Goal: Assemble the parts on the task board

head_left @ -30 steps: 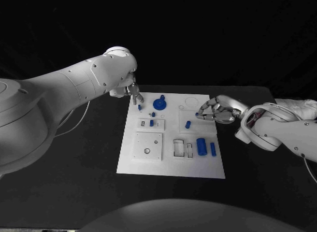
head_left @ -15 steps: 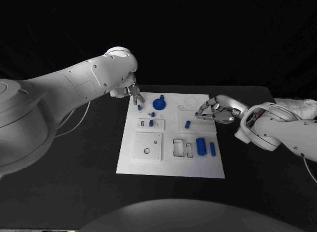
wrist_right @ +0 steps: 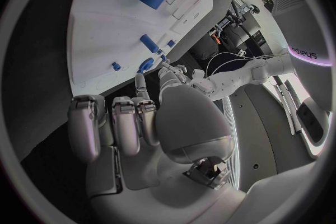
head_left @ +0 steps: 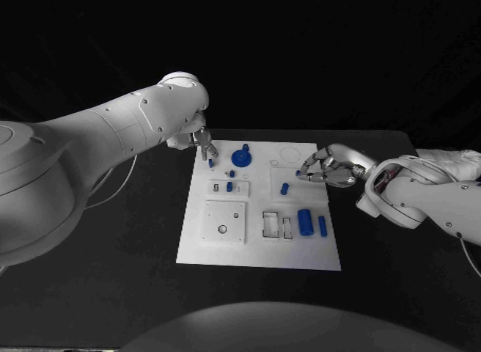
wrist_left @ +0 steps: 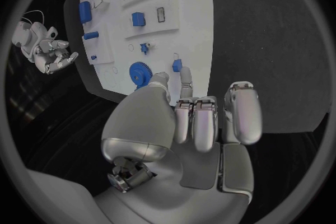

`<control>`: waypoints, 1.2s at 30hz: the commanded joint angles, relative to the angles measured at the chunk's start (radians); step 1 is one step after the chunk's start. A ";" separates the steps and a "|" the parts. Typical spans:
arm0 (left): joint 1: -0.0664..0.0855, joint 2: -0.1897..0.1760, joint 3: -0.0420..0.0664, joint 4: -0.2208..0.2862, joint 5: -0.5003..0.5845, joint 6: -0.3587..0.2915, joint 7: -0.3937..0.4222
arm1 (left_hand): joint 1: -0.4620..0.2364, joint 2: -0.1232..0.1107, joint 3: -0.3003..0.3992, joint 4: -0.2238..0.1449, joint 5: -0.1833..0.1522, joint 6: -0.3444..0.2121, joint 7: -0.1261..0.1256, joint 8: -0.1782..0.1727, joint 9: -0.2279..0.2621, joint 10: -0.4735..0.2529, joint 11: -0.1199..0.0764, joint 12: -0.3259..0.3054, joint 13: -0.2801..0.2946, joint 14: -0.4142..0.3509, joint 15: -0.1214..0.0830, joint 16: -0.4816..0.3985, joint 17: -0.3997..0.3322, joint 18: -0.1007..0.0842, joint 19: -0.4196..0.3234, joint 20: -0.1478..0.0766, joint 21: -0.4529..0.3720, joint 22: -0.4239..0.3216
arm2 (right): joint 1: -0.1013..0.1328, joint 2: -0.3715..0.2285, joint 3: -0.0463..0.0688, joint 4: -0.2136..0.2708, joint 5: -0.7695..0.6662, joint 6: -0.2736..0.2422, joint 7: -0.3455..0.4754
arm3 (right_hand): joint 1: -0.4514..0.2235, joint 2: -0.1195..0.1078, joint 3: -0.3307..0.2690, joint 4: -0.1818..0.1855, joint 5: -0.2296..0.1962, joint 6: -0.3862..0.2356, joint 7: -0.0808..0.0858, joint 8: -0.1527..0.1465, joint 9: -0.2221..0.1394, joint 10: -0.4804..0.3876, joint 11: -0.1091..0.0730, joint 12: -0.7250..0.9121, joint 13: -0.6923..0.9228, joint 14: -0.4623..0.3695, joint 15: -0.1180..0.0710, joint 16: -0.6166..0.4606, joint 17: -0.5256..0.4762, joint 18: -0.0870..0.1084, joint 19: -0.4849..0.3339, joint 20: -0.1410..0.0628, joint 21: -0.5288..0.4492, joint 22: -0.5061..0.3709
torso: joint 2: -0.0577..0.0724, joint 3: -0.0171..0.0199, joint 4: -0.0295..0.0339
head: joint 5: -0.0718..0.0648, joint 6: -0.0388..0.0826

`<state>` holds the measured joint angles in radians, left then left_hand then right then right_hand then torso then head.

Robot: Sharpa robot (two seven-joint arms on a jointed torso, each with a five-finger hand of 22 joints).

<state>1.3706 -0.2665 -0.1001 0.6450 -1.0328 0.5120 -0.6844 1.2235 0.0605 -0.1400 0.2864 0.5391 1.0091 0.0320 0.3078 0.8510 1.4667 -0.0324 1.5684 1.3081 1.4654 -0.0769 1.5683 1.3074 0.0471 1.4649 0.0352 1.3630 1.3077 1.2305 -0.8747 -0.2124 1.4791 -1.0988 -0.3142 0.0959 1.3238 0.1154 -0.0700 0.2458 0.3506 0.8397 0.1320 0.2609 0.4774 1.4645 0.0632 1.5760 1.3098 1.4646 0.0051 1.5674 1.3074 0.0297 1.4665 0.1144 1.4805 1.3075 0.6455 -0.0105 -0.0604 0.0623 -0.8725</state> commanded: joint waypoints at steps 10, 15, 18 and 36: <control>-0.006 0.007 0.000 -0.004 -0.001 0.029 -0.003 | 0.034 0.004 0.029 -0.002 -0.069 -0.006 0.002 -0.010 0.005 0.104 -0.004 0.002 0.263 0.105 -0.006 0.002 0.263 0.000 0.010 -0.006 -0.008 0.201 | 0.000 -0.001 0.000 0.003 -0.004 0.005 0.006 | -0.010 -0.002 -0.001 0.005 0.006 0.006 0.003 -0.006 -0.002 0.106 0.002 -0.005 0.261 0.106 0.001 0.003 0.263 -0.001 0.031 0.001 -0.005 0.226 | 0.000 -0.0003 -0.0017 | 0.004 0.000; -0.007 0.007 0.000 -0.005 -0.001 0.033 -0.005 | 0.039 0.003 0.034 -0.004 -0.074 -0.006 0.002 -0.011 0.006 0.104 -0.004 0.002 0.263 0.105 -0.006 0.002 0.263 0.000 0.009 -0.005 -0.009 0.201 | 0.000 -0.001 0.000 0.004 -0.004 0.005 0.005 | -0.010 -0.002 -0.001 0.005 0.006 0.006 0.003 -0.006 -0.002 0.106 0.002 -0.005 0.261 0.106 0.001 0.003 0.263 -0.001 0.031 0.001 -0.005 0.226 | -0.001 -0.0003 -0.0019 | 0.004 0.000; -0.008 0.006 0.000 -0.005 -0.001 0.036 -0.007 | 0.040 0.003 0.035 -0.005 -0.075 -0.006 0.002 -0.011 0.006 0.104 -0.004 0.002 0.263 0.105 -0.006 0.002 0.263 0.000 0.009 -0.005 -0.009 0.201 | 0.000 -0.001 0.000 0.003 -0.004 0.005 0.005 | -0.010 -0.002 -0.001 0.005 0.006 0.006 0.003 -0.006 -0.002 0.106 0.002 -0.005 0.261 0.106 0.001 0.003 0.263 -0.001 0.031 0.001 -0.005 0.226 | -0.001 -0.0002 -0.0018 | 0.003 0.000; -0.011 0.011 -0.001 -0.013 0.006 0.035 0.003 | 0.066 0.000 0.068 -0.009 -0.052 -0.003 0.000 -0.018 0.009 0.104 -0.005 0.002 0.263 0.105 -0.007 0.002 0.263 0.001 0.006 -0.006 -0.014 0.200 | 0.000 0.001 0.000 0.001 -0.004 0.002 0.005 | -0.008 -0.002 0.000 0.005 0.008 0.007 0.003 -0.006 -0.002 0.106 0.002 -0.005 0.261 0.106 0.001 0.003 0.263 -0.001 0.030 0.001 -0.006 0.225 | 0.000 -0.0002 -0.0023 | 0.000 0.000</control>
<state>1.3602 -0.2589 -0.1010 0.6318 -1.0319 0.5334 -0.6894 1.2805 0.0596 -0.0778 0.2794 0.4850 1.0092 0.0320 0.2935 0.8585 1.4667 -0.0324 1.5684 1.3088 1.4654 -0.0769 1.5683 1.3073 0.0471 1.4649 0.0353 1.3553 1.3075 1.2306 -0.8746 -0.2124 1.4800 -1.0987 -0.3151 0.0958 1.3238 0.1154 -0.0700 0.2457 0.3544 0.8397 0.1320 0.2609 0.4764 1.4630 0.0647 1.5744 1.3099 1.4647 0.0051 1.5674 1.3073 0.0297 1.4665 0.1144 1.4805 1.3081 0.6444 -0.0105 -0.0629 0.0645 -0.8725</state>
